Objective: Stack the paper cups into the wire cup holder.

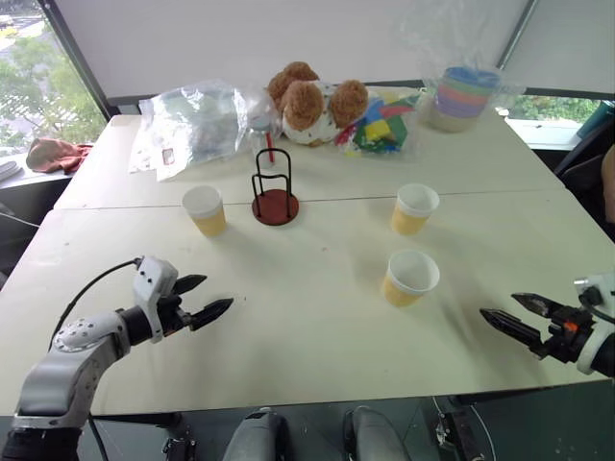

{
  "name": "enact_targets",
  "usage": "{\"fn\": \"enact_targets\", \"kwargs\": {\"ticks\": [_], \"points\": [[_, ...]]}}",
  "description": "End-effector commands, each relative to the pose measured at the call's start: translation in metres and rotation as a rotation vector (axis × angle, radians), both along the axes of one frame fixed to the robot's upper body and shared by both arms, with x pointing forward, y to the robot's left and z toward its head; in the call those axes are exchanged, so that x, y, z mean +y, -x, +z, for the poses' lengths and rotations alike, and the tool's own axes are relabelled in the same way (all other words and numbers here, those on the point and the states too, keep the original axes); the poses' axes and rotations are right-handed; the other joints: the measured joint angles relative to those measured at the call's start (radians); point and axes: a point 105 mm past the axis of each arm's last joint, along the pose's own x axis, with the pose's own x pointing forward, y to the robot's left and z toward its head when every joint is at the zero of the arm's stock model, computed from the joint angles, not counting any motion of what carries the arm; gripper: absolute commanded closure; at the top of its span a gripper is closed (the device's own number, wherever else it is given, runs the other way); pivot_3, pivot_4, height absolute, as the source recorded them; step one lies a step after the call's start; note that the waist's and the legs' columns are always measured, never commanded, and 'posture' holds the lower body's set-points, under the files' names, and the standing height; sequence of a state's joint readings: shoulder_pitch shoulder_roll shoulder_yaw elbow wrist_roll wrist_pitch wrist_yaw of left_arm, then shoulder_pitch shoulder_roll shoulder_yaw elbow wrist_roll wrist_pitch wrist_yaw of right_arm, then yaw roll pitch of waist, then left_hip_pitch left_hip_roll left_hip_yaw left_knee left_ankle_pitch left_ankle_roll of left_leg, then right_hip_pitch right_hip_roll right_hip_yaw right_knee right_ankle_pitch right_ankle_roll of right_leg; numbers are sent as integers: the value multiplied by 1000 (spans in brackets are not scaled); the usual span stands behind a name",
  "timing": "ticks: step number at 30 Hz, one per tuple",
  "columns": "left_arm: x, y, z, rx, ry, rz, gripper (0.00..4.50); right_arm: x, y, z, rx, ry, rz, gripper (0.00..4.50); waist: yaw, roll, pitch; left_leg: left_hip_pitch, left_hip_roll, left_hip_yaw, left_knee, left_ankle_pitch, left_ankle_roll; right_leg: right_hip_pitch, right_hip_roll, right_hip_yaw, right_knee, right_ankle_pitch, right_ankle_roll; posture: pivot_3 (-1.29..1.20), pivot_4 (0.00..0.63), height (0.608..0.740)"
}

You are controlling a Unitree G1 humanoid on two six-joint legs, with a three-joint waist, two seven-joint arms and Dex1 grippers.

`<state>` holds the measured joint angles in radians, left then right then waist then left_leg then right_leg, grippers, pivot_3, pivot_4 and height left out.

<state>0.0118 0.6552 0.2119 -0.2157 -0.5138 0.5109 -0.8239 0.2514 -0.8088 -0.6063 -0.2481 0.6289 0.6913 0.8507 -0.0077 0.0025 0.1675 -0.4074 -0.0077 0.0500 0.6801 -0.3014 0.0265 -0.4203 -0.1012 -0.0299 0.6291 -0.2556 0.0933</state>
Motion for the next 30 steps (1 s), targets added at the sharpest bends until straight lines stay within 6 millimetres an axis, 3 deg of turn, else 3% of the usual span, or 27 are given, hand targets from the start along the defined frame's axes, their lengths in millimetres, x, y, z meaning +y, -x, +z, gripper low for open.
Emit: {"fn": "enact_targets", "kwargs": {"ticks": [1, 16, 18, 23, 27, 30], "points": [[2, -1, 10, -43, -3, 6, 0, -3, -1, 10, -29, 30, 3, 60, 0, 0, 0, 0, 0, 0, 0, 0, 0, 0, 0, 0, 0, 0, 0, 0, 150, 740], [-4, -9, 20, -72, -45, -28, 0, -8, -7, 10, -39, 57, -22, 60, 1, 0, 0, 0, 0, 0, 1, 0, 0, 0, 0, 0, 0, 1, 1, 0, 150, 740], [-9, -13, 24, -81, -128, -84, 0, -8, -10, 15, -52, 50, -26, 60, 2, 0, 0, 0, 0, 0, 1, 0, 0, 1, 0, 0, 0, 1, 1, 0, 150, 740], [-22, -23, 51, -121, -70, -139, 0, -8, -16, 24, -86, 51, -25, 60, 4, 0, 0, 0, 0, 0, 2, 0, 0, 1, 1, 0, 0, 2, 3, 0, 150, 740], [-20, -22, 51, -115, -49, -143, 0, -12, -17, 29, -114, 69, -40, 60, 1, 0, 0, 0, 0, 0, 1, 0, 0, 1, 2, 0, 1, 2, 3, 0, 150, 740], [-12, -24, 62, -121, -60, -155, 0, -20, -26, 59, -180, 110, -55, 60, -3, 0, 0, 0, 0, 1, 2, 0, 0, 1, 3, 0, 1, 2, 3, 0, 150, 740]]}}
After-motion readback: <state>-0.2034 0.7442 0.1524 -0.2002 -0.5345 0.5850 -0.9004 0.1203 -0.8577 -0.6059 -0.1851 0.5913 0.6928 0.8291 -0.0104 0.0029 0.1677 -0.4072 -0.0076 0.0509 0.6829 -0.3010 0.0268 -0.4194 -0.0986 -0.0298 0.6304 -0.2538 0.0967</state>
